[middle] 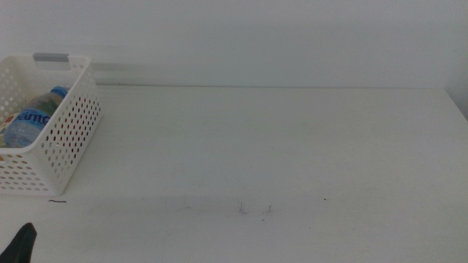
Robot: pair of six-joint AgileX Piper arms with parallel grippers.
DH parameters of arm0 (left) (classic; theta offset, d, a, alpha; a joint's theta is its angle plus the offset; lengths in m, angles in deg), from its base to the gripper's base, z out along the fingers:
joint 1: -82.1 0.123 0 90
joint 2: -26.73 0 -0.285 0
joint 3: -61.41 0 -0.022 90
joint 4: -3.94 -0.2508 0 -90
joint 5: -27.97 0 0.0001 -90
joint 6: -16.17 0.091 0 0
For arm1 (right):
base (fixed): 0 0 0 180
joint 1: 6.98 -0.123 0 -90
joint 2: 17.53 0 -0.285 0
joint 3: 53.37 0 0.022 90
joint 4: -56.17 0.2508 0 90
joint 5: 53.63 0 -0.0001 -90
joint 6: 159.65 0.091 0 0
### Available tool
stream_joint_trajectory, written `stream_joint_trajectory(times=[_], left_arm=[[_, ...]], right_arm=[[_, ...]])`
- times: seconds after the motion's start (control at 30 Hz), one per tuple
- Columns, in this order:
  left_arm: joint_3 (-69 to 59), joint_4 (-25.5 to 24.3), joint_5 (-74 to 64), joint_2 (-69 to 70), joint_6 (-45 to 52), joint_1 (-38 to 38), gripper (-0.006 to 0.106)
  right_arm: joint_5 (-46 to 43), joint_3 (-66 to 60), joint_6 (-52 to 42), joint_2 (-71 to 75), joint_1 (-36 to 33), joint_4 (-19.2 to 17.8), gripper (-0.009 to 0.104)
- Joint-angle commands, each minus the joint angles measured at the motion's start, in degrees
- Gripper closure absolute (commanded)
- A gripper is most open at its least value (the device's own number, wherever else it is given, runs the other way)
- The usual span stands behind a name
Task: Use arms to grab the bottles and put them into the dustbin to the left of the table.
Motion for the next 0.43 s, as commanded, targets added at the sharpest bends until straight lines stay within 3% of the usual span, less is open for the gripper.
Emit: stream_joint_trajectory(times=[0.0,0.4], left_arm=[[-0.19,0.45,0.99,0.2,-0.62,0.14,0.007],[-0.19,0.45,2.68,0.2,-0.62,0.23,0.007]], right_arm=[[-0.94,-0.18,-0.17,0.27,0.32,-0.26,0.003],[-0.94,-0.18,-0.17,0.27,0.32,-0.26,0.003]])
